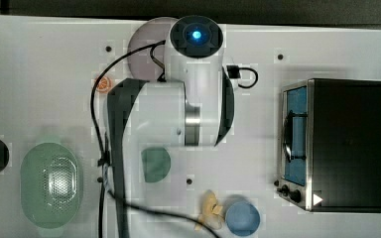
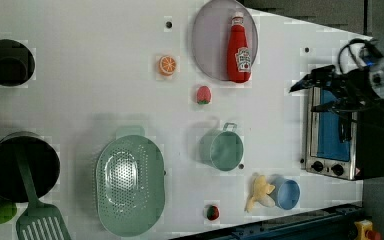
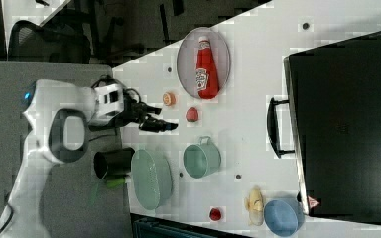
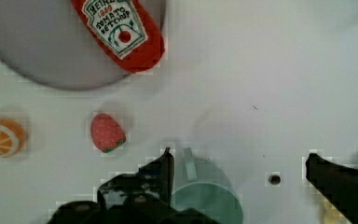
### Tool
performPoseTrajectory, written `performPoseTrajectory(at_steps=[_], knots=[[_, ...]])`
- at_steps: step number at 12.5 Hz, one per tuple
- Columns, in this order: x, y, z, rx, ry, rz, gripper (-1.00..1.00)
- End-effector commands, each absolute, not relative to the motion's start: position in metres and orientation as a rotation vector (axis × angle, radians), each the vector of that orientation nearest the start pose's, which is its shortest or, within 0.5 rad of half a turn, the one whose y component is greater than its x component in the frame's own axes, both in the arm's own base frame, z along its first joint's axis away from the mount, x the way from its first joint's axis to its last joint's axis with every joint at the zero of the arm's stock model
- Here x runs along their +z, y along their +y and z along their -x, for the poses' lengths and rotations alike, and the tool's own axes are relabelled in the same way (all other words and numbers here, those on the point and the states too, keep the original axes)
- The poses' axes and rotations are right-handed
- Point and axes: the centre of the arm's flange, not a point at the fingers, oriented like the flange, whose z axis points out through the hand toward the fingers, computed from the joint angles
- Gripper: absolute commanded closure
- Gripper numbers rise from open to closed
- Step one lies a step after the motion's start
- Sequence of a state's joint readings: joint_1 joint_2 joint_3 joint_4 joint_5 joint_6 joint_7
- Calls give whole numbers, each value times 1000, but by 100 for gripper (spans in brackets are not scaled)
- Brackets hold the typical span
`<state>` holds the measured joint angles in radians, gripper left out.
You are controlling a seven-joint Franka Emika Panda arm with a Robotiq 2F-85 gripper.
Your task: Pick ketchup from plate and place it on table.
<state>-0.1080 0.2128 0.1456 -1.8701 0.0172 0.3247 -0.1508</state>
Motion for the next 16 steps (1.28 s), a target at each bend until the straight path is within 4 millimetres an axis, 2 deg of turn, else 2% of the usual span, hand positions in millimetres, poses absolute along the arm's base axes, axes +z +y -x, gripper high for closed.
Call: performPoseTrajectory(at_steps=[1,5,9,12,16], knots=[[393,27,-613,197,580,3059,-100],[344,35,-645,224,307,3093,-100],[299,55,-681,58,77,3158,-100],[263,60,-699,-31,23,3173,-100],[209,63,-707,-50,21,3149,-100]])
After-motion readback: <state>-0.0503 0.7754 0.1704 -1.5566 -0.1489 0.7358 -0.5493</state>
